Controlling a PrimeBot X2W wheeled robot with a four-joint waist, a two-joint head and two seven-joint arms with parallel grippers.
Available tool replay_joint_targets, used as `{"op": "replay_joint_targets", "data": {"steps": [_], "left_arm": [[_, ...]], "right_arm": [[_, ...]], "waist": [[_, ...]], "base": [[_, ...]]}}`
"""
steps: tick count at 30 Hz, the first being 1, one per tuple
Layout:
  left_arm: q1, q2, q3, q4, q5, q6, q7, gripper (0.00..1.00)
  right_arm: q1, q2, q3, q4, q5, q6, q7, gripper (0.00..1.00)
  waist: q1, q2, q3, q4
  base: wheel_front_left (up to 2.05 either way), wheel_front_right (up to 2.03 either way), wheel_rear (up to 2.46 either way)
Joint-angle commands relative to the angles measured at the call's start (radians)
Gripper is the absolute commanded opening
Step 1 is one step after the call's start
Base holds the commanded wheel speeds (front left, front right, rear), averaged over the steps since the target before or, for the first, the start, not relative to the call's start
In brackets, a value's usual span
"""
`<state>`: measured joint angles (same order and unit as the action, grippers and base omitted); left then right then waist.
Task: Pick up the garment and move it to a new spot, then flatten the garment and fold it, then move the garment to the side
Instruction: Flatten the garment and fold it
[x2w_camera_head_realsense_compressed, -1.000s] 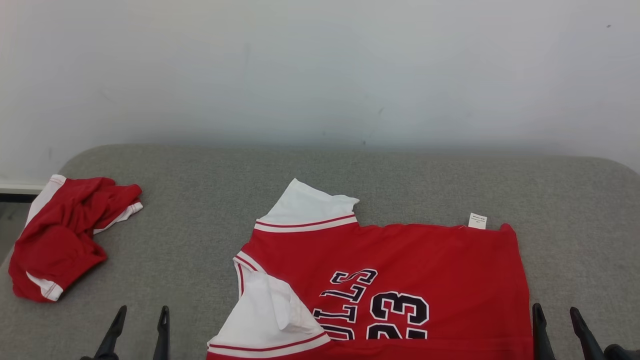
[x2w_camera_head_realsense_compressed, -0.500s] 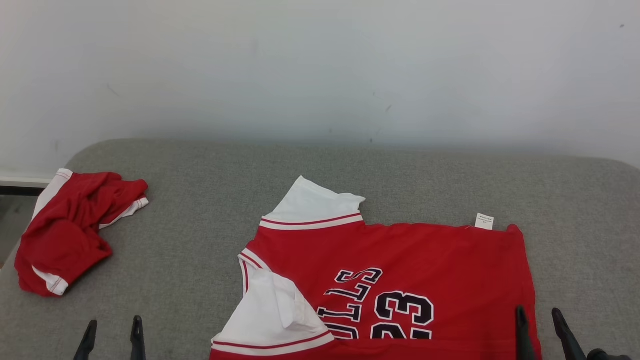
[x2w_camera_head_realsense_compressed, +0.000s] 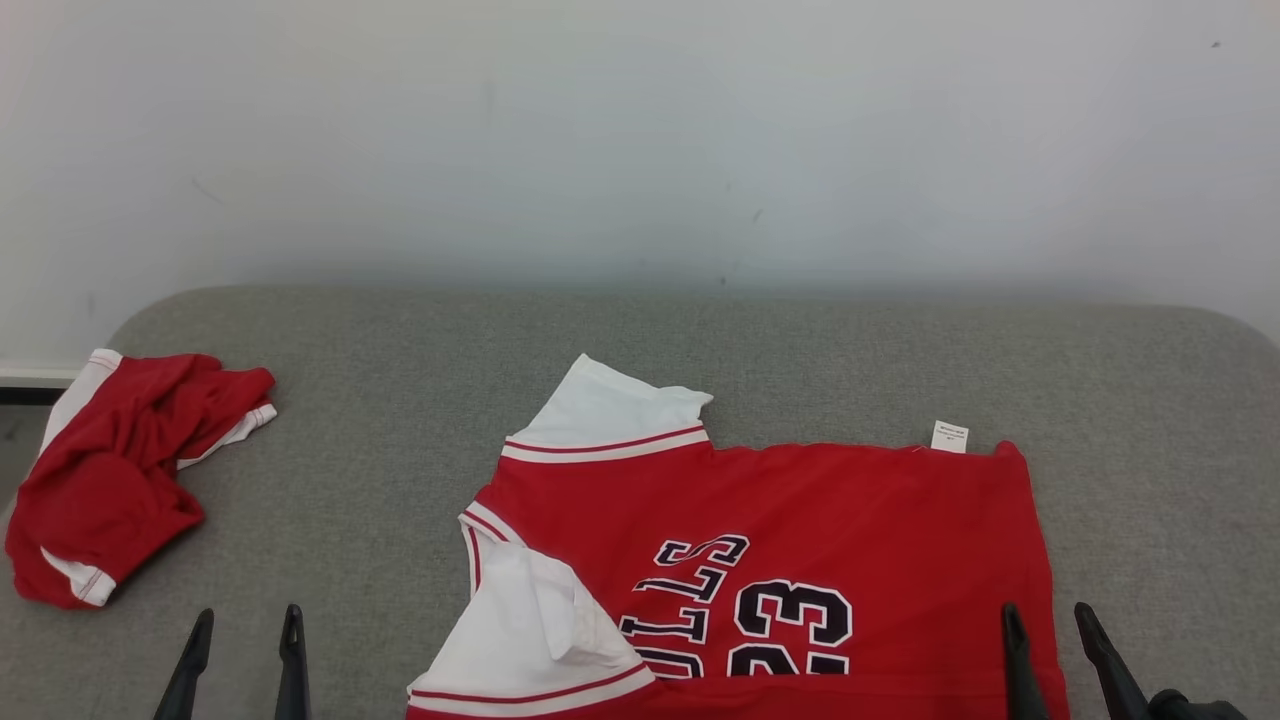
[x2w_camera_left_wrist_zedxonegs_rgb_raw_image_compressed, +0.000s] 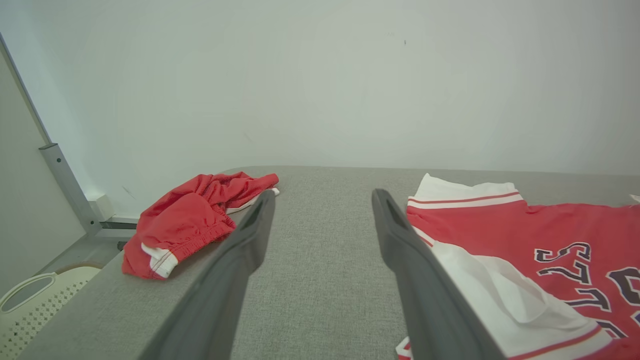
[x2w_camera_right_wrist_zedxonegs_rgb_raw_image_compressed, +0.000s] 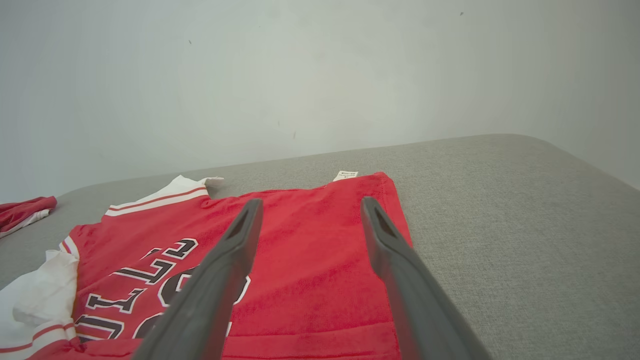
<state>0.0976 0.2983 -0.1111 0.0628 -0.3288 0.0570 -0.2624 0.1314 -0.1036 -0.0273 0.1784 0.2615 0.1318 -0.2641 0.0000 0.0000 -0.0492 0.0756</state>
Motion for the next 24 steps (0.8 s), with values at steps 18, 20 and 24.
{"op": "replay_joint_targets", "data": {"steps": [18, 20, 24], "left_arm": [[-0.045, -0.01, 0.006, 0.115, 0.079, -0.046, -0.003, 1.0], [-0.053, -0.01, 0.003, 0.122, 0.076, -0.057, -0.003, 1.0], [-0.109, -0.004, -0.002, 0.144, 0.068, -0.081, -0.003, 1.0]], "right_arm": [[0.006, -0.011, 0.022, -0.019, -0.018, -0.002, -0.001, 1.0], [0.001, -0.01, 0.023, -0.016, -0.019, -0.002, -0.001, 1.0], [-0.031, -0.019, 0.021, 0.008, -0.029, -0.002, -0.001, 1.0]], "waist": [[0.0, 0.0, 0.003, -0.042], [0.0, 0.0, 0.004, -0.046], [0.0, 0.0, 0.014, -0.067]], "base": [[0.0, 0.0, 0.0], [0.0, 0.0, 0.0], [0.0, 0.0, 0.0]]}}
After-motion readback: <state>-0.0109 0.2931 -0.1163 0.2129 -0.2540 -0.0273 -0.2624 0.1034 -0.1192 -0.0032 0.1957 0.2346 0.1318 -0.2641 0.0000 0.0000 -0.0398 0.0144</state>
